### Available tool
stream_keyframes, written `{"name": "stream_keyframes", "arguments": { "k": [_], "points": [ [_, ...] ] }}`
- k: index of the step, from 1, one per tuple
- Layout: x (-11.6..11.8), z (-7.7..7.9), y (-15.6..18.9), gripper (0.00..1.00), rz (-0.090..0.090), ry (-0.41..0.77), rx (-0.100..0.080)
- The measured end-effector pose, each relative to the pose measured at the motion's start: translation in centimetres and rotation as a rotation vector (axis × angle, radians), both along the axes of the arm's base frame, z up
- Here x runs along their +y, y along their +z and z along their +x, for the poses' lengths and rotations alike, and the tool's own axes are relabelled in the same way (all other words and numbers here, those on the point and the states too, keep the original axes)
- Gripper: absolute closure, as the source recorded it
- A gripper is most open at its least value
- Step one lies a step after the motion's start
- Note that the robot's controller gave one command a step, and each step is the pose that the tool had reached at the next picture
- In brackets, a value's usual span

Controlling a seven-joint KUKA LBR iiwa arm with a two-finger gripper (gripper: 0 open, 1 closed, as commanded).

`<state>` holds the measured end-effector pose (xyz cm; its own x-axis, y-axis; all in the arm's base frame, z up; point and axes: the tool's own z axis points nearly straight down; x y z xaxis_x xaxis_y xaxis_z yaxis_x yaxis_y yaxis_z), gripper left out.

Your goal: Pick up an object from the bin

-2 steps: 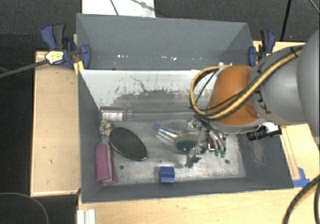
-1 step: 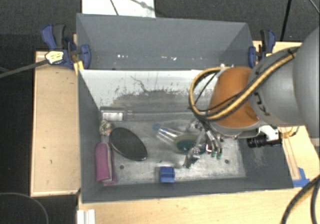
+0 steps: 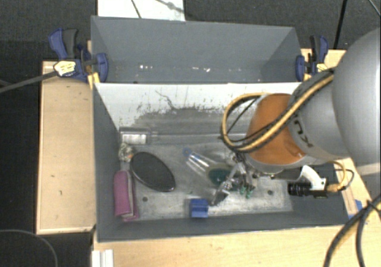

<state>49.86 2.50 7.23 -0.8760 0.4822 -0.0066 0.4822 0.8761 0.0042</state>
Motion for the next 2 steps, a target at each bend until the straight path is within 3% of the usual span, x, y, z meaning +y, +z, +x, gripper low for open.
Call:
{"name": "stream_keyframes", "arguments": {
  "k": [1,2],
  "points": [
    [6.28,1.96,0.01,0.00,0.002,-0.163,-0.002],
    [6.20,2.12,0.20,1.00,0.002,-0.159,-0.006]
  ]
}}
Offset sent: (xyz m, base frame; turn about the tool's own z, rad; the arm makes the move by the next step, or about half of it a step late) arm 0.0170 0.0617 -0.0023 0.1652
